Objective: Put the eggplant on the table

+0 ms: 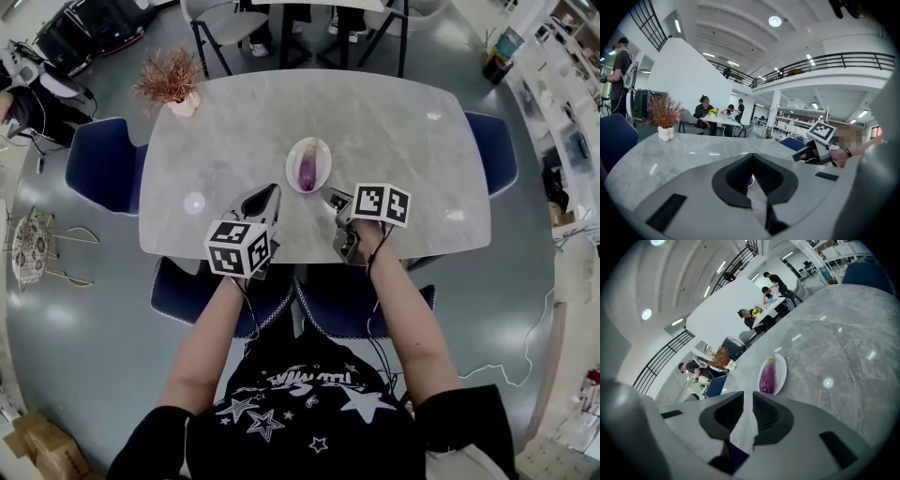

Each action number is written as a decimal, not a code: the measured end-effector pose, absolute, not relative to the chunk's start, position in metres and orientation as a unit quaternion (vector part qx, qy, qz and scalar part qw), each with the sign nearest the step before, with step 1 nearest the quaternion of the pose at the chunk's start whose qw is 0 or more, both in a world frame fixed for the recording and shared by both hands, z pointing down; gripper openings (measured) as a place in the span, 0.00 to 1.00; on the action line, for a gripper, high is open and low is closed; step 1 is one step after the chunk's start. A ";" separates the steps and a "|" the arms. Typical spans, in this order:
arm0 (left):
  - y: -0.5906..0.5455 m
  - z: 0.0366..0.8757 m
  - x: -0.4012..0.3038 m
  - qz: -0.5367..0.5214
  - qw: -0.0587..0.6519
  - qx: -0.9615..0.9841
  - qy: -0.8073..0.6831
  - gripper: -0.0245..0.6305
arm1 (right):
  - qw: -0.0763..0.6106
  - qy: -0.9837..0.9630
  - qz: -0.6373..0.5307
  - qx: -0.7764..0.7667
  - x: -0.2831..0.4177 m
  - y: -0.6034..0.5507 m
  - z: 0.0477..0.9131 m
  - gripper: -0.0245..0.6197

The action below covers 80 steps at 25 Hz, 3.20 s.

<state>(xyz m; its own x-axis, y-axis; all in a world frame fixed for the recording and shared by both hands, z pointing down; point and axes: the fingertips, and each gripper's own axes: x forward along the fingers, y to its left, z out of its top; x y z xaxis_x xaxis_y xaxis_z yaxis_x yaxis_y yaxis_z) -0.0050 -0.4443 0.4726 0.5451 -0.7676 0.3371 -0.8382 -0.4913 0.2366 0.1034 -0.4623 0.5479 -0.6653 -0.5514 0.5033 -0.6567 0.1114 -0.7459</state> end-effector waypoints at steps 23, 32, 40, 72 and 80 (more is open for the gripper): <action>-0.362 0.455 -0.011 0.093 0.176 0.854 -0.481 0.05 | -0.008 -0.779 0.521 0.349 0.081 -0.392 0.496 0.13; -0.334 0.438 -0.013 0.077 0.172 0.873 -0.450 0.05 | -0.028 -0.778 0.504 0.373 0.078 -0.362 0.470 0.13; -0.285 0.416 -0.043 0.061 0.158 0.885 -0.434 0.05 | -0.058 -0.779 0.482 0.397 0.065 -0.316 0.443 0.13; -0.053 0.387 -0.070 0.024 0.152 0.927 -0.342 0.05 | -0.059 -0.799 0.408 0.438 -0.004 -0.049 0.403 0.13; -0.041 0.388 -0.060 0.028 0.152 0.923 -0.351 0.05 | -0.047 -0.806 0.403 0.431 0.004 -0.035 0.407 0.06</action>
<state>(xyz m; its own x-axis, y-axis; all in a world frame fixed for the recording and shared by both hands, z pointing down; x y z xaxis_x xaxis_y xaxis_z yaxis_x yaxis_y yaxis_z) -0.0602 -0.0407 0.3884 0.7519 -0.6398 0.1589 -0.6570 -0.7071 0.2615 0.0036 -0.0353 0.4066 -0.6234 -0.7333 0.2714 -0.6569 0.3029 -0.6905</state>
